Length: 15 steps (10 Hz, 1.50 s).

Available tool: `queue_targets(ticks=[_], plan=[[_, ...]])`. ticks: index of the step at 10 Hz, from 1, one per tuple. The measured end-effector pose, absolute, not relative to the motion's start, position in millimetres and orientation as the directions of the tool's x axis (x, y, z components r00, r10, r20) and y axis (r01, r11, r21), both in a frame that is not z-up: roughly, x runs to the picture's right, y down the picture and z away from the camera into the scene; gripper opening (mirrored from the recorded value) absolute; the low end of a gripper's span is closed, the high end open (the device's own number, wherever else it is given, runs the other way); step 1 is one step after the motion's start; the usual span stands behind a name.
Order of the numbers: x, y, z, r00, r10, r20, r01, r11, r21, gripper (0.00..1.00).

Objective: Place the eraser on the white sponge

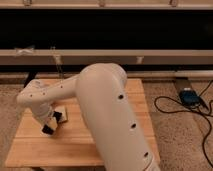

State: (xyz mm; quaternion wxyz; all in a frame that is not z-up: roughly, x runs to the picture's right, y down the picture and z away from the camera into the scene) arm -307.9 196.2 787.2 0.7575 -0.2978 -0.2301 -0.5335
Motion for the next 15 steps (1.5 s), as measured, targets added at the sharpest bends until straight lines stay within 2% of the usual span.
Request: queue_targets(ticks=[7,8,9,10,11,13,14,15], plan=[[-302.4,170.6,817.5,0.398,-0.661,0.636,0.917,0.307,-0.255,0.0],[-300.0,168.1,820.6,0.414,-0.658,0.629,0.91,0.317,-0.266,0.04],[-297.2,165.7,823.0,0.43,-0.655,0.622,0.903,0.329,-0.278,0.11],[-294.3,163.2,824.9,0.448,-0.651,0.613,0.894,0.342,-0.29,0.24],[-293.4,162.1,825.5,0.456,-0.649,0.609,0.89,0.348,-0.295,0.32],[-292.4,159.3,826.8,0.475,-0.644,0.599,0.88,0.363,-0.307,0.55],[-292.2,155.7,827.2,0.485,-0.642,0.594,0.874,0.373,-0.311,0.63],[-291.7,152.9,828.6,0.496,-0.639,0.588,0.868,0.383,-0.316,0.66]])
